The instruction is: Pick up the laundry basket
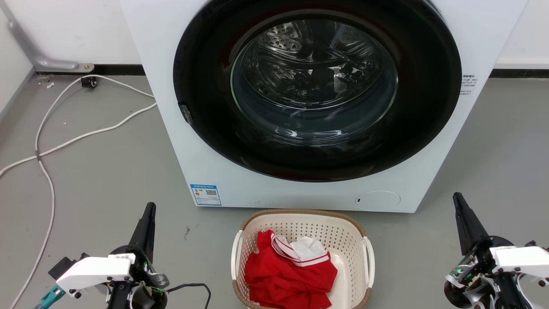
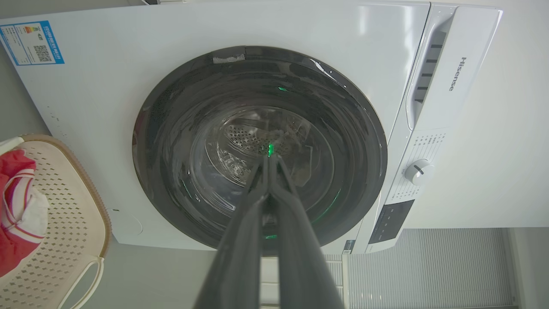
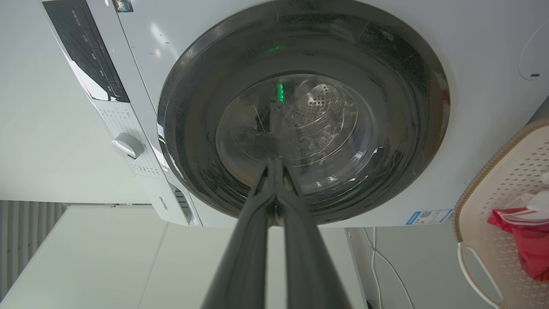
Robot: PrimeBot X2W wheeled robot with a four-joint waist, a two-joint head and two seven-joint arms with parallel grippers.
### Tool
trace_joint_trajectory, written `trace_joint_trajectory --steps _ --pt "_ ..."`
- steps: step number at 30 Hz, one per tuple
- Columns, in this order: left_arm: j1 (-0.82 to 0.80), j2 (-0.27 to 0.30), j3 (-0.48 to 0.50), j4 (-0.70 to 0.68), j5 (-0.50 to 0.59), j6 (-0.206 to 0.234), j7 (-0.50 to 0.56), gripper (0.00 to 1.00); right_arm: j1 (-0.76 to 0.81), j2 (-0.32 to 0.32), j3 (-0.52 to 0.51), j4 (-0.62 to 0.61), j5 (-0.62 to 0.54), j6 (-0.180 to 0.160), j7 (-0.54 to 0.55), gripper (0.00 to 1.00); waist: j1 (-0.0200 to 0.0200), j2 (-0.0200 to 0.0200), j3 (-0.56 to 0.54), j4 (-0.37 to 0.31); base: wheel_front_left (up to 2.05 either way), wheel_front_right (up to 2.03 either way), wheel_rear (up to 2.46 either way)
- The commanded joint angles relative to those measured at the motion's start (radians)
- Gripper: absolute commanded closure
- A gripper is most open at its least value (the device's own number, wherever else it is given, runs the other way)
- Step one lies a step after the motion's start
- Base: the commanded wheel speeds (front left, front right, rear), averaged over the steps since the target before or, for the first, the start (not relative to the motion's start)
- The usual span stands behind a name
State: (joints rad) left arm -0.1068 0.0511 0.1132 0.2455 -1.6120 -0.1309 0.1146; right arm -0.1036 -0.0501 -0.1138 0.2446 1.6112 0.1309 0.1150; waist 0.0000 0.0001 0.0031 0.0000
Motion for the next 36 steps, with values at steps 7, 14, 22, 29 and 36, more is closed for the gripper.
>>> trace_joint_trajectory --steps 7,14,22,29,36 --pt "-0.005 -0.002 0.003 0.0 -0.002 -0.002 0.002 1.0 -0.011 0.0 0.0 0.001 0.004 0.0 0.001 1.0 0.0 -0.0001 0.0 0.0 0.0 0.0 0.0" --pt "-0.005 -0.002 0.003 0.0 -0.002 -0.002 0.002 1.0 -0.011 0.0 0.0 0.001 0.004 0.0 0.001 1.0 0.0 -0.0001 0.0 0.0 0.0 0.0 0.0" --pt "0.0 0.0 0.0 0.0 0.0 0.0 0.0 0.0 0.0 0.0 0.0 0.0 0.0 0.0 0.0 0.0 0.0 -0.0001 0.0 0.0 0.0 0.0 0.0" --pt "0.016 -0.001 0.002 -0.017 0.05 0.0 -0.039 0.0 0.016 0.0 0.004 -0.002 -0.039 0.0 -0.038 0.0 0.0 -0.0001 0.001 0.0 0.0 0.0 0.0" --pt "0.023 -0.001 0.009 -0.067 0.22 0.017 -0.077 0.0 0.027 0.0 0.001 -0.058 -0.248 0.0 -0.077 0.0 0.0 -0.0001 0.004 -0.001 0.0 0.0 0.0"
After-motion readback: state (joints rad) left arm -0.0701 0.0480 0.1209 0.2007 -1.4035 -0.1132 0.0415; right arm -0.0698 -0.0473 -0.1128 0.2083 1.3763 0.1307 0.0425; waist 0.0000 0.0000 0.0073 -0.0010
